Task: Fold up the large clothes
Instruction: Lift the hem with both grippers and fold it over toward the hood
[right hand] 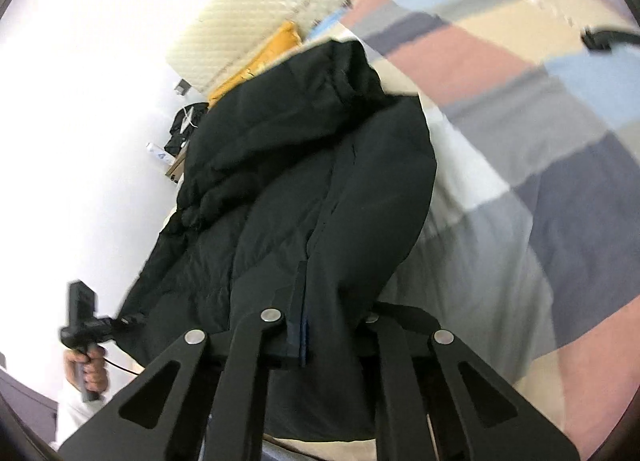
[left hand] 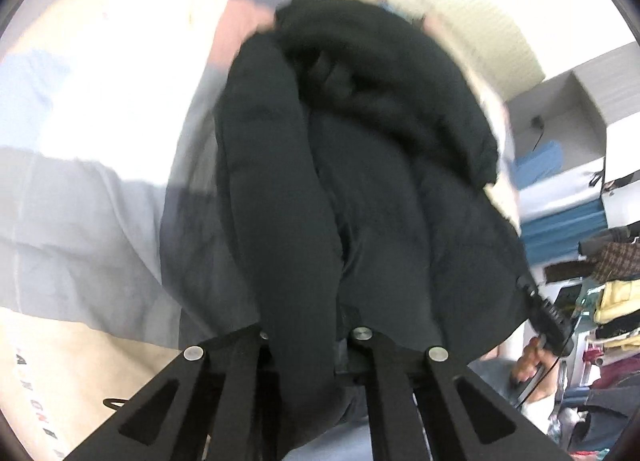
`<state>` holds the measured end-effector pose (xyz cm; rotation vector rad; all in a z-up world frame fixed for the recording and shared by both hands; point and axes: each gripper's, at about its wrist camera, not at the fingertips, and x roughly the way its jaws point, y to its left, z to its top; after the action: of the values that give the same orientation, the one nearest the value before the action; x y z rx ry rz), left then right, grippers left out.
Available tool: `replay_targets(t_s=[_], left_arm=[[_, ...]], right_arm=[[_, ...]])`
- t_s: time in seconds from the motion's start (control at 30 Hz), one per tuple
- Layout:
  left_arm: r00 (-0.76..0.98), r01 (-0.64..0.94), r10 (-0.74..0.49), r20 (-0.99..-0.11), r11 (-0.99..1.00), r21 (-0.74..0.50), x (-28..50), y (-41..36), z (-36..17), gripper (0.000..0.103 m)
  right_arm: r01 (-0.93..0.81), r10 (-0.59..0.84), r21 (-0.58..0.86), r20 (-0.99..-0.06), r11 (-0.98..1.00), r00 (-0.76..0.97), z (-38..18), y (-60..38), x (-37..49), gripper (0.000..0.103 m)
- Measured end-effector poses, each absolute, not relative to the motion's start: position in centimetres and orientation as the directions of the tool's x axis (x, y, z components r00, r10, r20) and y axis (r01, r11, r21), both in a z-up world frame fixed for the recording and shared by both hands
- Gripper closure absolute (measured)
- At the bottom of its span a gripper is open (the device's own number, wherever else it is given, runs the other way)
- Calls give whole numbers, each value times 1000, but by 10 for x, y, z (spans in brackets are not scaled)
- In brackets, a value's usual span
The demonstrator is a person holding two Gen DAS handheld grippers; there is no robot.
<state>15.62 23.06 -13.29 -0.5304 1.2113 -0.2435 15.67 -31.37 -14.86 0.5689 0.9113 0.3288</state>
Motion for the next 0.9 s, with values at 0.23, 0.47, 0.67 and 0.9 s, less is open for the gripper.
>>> replay_targets(t_s=[0.23,0.47,0.67,0.9], left_arm=[[480,-22,-421,-770,871,-490,129,238,-52,99],[599,29,-415,-685,866,-499,85,244,8,99],[666,53,-419,-618,852,-521,23,241,42,99],[690,88,-414,-593,862,-499,-17,226,78,99]], right_arm=[[-104,462,569,-534,816,708,-85,-325,135,97],[-184,483,579,-418,794,770,-32,-340,101,97],[-174,482,660,-320,731,816,-10,-359,60,97],[-161,418,652,-259,741,871,18,-364,23,97]])
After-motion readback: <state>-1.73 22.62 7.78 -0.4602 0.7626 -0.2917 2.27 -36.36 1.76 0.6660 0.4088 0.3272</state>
